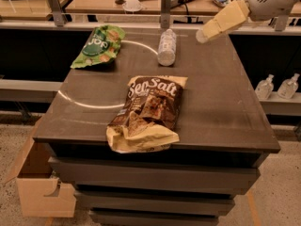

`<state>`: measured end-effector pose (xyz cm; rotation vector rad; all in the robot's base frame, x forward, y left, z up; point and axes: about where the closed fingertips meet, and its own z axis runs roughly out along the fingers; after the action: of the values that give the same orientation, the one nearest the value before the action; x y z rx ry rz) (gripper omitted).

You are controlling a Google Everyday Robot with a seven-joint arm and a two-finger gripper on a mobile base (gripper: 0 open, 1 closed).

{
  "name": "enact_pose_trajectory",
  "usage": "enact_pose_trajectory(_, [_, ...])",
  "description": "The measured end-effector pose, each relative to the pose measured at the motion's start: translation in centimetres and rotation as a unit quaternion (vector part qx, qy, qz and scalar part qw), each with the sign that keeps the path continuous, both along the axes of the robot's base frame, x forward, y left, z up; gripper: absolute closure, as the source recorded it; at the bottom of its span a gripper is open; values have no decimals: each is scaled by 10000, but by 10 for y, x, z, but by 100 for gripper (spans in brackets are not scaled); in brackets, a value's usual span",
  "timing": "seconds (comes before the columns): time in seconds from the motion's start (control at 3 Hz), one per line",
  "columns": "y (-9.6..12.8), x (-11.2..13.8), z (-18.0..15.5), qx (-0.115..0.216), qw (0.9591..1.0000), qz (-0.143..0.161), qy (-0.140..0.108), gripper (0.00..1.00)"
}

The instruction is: Move blue plastic bottle near green rice chip bag

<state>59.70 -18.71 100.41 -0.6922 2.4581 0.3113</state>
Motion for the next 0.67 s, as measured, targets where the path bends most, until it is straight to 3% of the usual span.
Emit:
enact_pose_trajectory(0.33, [13, 42, -15, 309, 9943, -1000, 219, 0])
enact_pose_trajectory(0.67, [25, 68, -30, 377, 9844, -1677, 371, 0])
